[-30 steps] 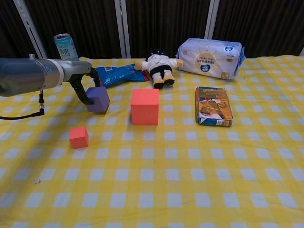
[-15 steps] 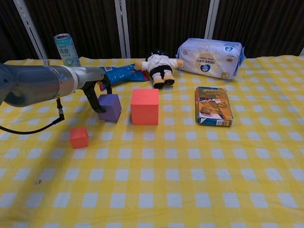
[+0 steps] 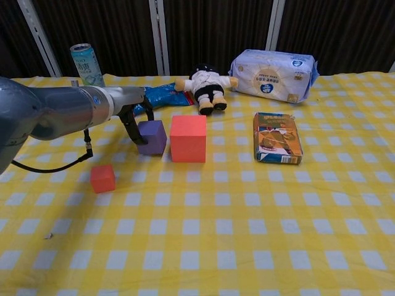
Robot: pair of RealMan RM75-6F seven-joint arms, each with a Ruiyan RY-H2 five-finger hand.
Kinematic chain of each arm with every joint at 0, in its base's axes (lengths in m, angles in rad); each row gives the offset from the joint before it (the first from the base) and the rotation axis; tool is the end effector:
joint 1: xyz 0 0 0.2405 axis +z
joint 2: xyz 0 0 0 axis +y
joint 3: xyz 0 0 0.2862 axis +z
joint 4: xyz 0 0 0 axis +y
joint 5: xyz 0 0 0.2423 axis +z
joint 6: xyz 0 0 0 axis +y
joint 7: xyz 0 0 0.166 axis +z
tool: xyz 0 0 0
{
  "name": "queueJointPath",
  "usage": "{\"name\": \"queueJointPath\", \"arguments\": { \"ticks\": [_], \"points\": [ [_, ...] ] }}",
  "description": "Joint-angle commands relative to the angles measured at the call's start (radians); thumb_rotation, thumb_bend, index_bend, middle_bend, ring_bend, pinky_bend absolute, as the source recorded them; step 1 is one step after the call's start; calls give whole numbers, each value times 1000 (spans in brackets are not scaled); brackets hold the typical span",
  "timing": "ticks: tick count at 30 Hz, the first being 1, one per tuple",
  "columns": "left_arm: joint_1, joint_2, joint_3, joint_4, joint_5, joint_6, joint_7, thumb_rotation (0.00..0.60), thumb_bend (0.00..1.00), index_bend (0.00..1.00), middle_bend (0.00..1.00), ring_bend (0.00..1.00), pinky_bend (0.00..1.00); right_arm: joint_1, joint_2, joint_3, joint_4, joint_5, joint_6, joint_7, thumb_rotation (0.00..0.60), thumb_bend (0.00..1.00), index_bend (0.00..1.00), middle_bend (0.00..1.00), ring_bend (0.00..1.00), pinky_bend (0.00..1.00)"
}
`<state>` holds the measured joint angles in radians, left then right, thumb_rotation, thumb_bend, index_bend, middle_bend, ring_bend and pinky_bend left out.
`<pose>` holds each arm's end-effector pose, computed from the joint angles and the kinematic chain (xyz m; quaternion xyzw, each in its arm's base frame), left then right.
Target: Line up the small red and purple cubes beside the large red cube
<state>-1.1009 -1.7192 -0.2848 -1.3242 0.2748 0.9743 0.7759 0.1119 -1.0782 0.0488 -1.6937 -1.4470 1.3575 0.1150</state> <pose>-0.0988 0.4554 -0.1008 -0.6954 -0.4676 -0.2483 0.4858 -0.3455 -0.2143 0.1316 0.5754 -0.4742 0.3941 0.5373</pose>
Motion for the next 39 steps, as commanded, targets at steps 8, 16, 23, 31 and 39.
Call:
{"name": "queueJointPath", "arguments": {
  "ticks": [8,16,23,31,39],
  "points": [
    [-8,-24,-6,22,-17,-14,1,600,387,464,0,0,0,0,2,0,-2,-1,-1,2,600,345,0,0,0,0],
    [-11,-33,-13,23,-2,-10,-8,600,383,454,0,0,0,0,2,-1,-2,-1,0,3,600,345,0,0,0,0],
    [-11,-37,-12,25,-8,-8,-2,600,319,419,0,0,0,0,3,-2,-2,-3,1,4,600,344,0,0,0,0],
    [-1,-29,-13,5,8,-10,-19,600,255,311,0,0,0,-1,3,-3,-2,-5,3,2,600,345,0,0,0,0],
    [41,15,-1,-74,40,5,-60,600,250,278,0,0,0,-2,4,-4,-1,-5,4,0,600,345,0,0,0,0]
  ]
}}
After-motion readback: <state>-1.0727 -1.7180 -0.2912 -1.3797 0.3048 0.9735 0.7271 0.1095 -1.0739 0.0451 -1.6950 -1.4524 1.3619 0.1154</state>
